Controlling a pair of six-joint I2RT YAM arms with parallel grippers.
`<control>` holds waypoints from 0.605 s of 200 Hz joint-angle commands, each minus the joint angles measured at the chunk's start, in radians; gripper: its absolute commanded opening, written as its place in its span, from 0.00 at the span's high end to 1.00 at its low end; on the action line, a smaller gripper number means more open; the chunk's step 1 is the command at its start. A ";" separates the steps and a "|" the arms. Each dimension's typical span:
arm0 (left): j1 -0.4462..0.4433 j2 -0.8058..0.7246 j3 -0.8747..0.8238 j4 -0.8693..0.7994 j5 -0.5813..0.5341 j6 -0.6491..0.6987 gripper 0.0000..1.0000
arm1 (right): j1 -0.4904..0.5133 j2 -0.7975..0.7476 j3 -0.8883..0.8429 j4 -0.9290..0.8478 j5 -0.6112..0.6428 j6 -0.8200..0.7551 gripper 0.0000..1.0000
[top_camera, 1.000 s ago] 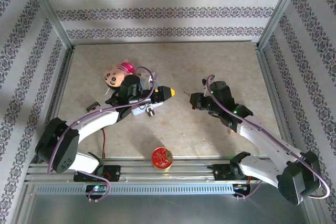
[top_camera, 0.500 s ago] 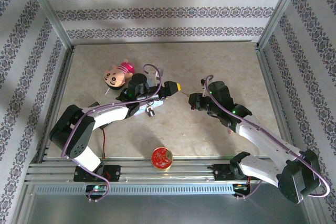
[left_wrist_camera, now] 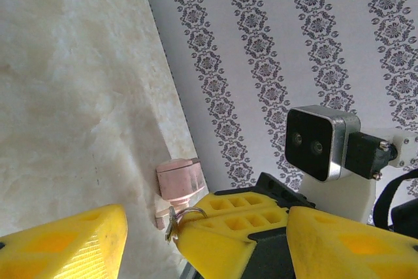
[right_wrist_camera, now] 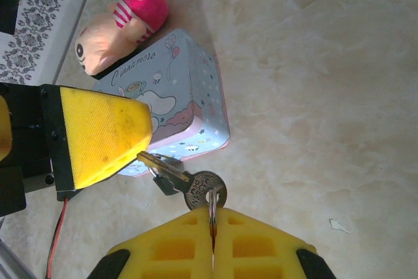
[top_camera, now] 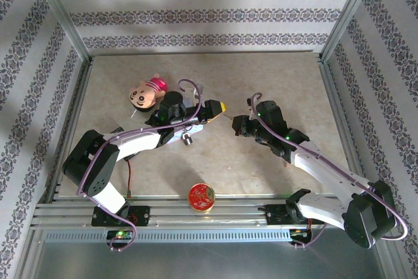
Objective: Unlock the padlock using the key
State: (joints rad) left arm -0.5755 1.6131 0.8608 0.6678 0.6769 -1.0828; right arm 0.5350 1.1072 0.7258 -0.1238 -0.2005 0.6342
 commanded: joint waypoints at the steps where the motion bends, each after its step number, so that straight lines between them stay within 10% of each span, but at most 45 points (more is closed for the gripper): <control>1: -0.013 0.008 0.029 0.049 -0.004 -0.011 0.35 | 0.011 0.002 -0.008 0.024 -0.005 0.016 1.00; 121: -0.014 -0.001 0.022 -0.062 -0.026 0.031 0.46 | 0.014 -0.012 -0.016 0.046 -0.002 0.027 1.00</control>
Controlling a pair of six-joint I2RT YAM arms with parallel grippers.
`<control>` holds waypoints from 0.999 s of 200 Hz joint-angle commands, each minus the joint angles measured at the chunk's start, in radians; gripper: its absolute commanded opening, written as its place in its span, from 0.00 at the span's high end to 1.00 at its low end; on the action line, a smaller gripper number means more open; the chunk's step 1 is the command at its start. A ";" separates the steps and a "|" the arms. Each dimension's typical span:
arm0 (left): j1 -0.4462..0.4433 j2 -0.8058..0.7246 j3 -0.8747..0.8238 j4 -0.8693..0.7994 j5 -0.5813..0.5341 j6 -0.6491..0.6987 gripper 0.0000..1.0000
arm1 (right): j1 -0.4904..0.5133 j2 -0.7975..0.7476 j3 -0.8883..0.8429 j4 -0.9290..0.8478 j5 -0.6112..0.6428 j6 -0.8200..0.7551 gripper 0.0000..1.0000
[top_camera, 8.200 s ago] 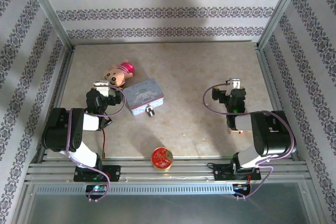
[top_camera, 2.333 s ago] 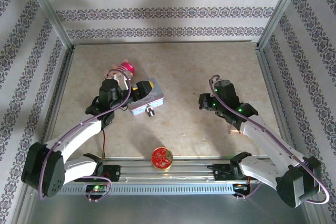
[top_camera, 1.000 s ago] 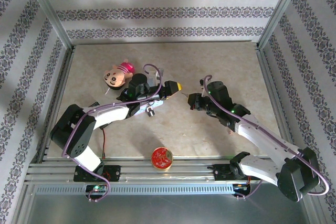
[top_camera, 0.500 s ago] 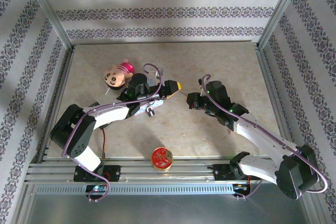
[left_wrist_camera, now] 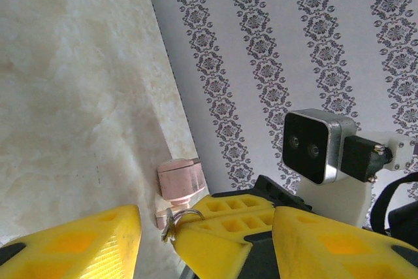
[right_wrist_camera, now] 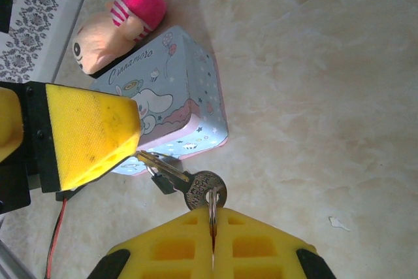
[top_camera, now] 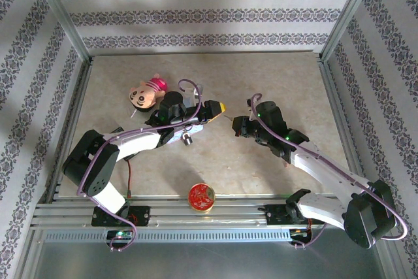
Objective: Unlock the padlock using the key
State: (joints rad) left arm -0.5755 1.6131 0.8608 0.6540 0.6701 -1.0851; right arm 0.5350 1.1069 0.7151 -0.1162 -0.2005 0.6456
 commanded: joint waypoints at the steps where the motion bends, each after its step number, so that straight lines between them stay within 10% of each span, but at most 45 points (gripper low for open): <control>1: -0.014 -0.001 0.022 -0.051 -0.019 0.035 0.46 | 0.014 -0.011 -0.005 0.038 -0.002 0.015 1.00; 200: -0.040 0.037 0.052 -0.055 0.019 0.035 0.79 | 0.028 -0.015 0.002 0.053 0.001 0.022 1.00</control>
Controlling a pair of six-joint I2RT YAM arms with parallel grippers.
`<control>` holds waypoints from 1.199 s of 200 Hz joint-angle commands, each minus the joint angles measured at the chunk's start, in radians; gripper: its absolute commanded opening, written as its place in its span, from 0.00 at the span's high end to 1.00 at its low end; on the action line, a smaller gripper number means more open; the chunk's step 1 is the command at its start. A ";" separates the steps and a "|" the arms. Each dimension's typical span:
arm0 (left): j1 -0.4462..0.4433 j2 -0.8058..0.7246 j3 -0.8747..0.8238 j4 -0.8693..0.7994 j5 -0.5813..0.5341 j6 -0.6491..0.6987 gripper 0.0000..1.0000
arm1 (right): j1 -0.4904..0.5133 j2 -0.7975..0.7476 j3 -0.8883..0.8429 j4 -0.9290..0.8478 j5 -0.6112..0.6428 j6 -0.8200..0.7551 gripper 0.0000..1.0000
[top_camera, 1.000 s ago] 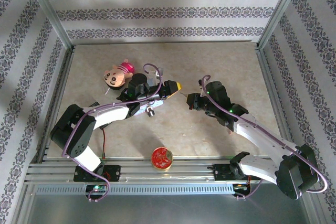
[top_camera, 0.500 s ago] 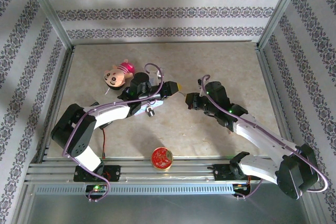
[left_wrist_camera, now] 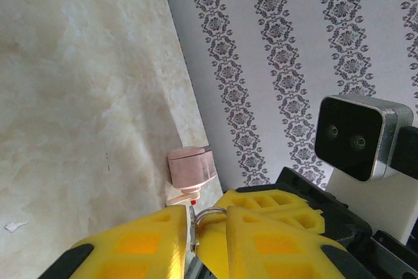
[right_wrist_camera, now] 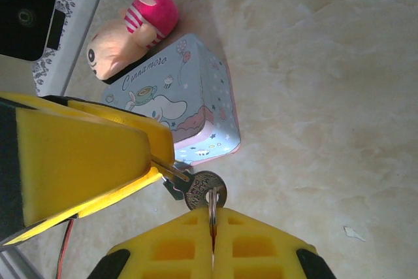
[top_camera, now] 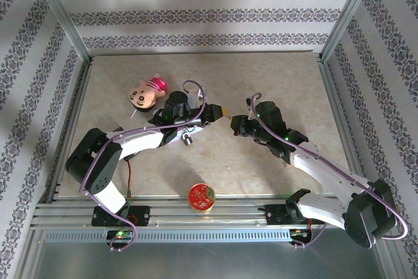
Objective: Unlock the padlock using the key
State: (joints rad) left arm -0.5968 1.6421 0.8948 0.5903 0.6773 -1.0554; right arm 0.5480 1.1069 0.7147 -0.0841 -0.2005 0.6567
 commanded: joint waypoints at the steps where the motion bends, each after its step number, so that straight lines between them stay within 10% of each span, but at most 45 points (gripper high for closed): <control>1: -0.018 0.009 0.018 0.008 0.012 0.005 0.79 | 0.014 -0.015 0.003 0.021 0.002 0.011 1.00; 32: -0.019 0.005 0.016 0.006 0.013 0.006 1.00 | 0.014 -0.016 0.006 0.021 0.005 0.011 1.00; 90: -0.018 -0.038 0.060 -0.116 0.017 0.127 1.00 | 0.016 -0.027 -0.007 0.017 0.015 0.011 1.00; 189: 0.022 -0.268 0.243 -0.768 -0.104 0.682 1.00 | -0.009 -0.149 -0.041 -0.025 0.053 -0.012 0.66; 240: 0.026 -0.323 0.263 -0.888 0.003 0.858 1.00 | -0.008 -0.250 -0.073 0.151 -0.212 -0.098 0.58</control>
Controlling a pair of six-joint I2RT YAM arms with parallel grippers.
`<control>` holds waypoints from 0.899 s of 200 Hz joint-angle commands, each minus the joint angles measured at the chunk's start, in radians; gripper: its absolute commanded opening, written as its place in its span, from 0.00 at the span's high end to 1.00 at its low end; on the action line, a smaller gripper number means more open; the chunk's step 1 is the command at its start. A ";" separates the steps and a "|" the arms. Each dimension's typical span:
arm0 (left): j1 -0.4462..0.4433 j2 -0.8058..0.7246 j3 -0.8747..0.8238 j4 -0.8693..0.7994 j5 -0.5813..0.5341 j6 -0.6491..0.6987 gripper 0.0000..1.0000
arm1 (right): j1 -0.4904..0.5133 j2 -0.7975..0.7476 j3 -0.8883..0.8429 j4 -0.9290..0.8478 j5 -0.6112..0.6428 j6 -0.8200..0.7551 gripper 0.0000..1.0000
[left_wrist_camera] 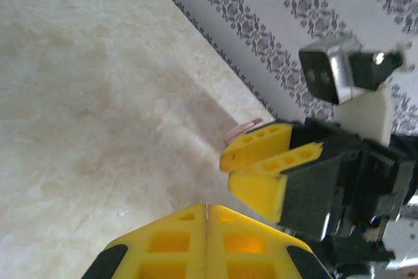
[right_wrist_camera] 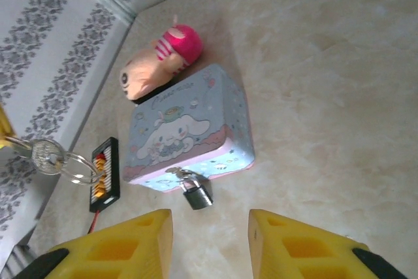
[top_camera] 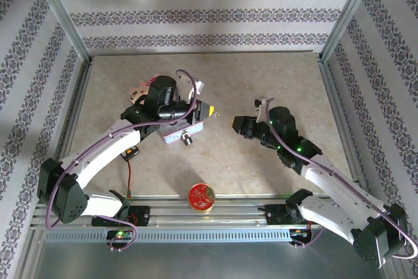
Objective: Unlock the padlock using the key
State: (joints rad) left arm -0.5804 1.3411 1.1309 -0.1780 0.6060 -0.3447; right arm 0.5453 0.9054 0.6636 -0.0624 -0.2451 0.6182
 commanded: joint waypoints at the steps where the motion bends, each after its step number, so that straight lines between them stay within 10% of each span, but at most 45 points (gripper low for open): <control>1: 0.009 -0.023 0.027 -0.121 0.079 0.150 1.00 | -0.005 -0.051 -0.022 0.134 -0.175 -0.061 0.57; 57: 0.036 -0.068 -0.011 -0.020 0.357 0.180 1.00 | -0.003 -0.079 -0.039 0.282 -0.422 -0.069 0.50; 180: 0.050 -0.073 -0.023 0.024 0.492 0.161 1.00 | 0.011 0.041 0.002 0.384 -0.542 -0.060 0.57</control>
State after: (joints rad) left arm -0.5411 1.2865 1.1229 -0.1936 1.0504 -0.1974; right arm 0.5461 0.9325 0.6365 0.2550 -0.7437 0.5697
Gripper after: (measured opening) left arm 0.044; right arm 0.433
